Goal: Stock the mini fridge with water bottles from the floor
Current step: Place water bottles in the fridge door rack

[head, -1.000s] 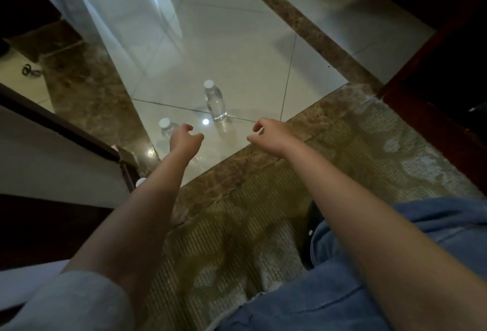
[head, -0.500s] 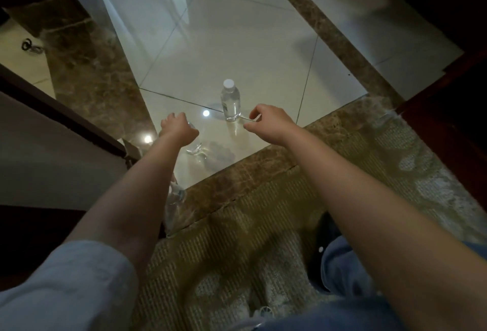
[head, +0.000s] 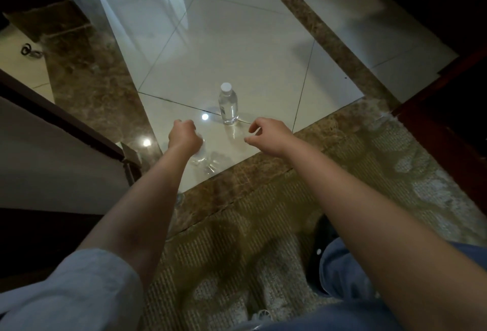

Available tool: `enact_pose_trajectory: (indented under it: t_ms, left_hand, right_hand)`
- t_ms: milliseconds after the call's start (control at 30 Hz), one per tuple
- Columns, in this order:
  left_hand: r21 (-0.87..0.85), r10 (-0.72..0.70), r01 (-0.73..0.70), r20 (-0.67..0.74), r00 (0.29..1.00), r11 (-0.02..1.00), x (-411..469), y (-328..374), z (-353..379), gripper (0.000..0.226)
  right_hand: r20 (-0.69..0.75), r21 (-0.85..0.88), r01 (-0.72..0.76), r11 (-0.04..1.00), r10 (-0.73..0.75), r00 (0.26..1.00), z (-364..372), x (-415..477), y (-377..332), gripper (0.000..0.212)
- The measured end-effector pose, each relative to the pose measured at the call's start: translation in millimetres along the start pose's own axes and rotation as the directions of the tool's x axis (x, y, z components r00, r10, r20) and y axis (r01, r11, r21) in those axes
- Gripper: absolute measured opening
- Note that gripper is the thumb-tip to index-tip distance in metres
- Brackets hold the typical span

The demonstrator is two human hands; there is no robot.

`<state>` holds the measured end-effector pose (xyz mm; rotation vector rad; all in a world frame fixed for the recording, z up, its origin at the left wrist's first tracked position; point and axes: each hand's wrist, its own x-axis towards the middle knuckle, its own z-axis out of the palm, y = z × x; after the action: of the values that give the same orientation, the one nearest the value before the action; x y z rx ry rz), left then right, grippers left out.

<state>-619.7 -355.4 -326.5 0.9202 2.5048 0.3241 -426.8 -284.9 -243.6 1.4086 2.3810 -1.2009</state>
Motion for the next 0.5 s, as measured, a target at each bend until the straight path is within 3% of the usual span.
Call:
enact_pose_trajectory:
  t_ms: [233,400,500]
  left_hand:
    - [-0.105,0.236,-0.228,0.070,0.969,0.968,-20.8,65.9,-25.2,0.037]
    - [-0.180,0.414,-0.396,0.072,0.908,0.900,-38.3,119.6,-31.1,0.034]
    - [-0.213,0.513,-0.487,0.094,0.853,0.847,-51.3,144.0,-33.4,0.031]
  right_hand:
    - [-0.026,0.083,-0.059,0.995,0.061,0.998,-3.4,-14.7,21.0,0.045]
    - [-0.093,0.185,-0.069,0.980,0.088,0.992,-6.7,-23.4,40.2,0.086]
    - [-0.130,0.248,-0.052,0.967,0.087,0.988,-10.5,-24.6,49.0,0.099]
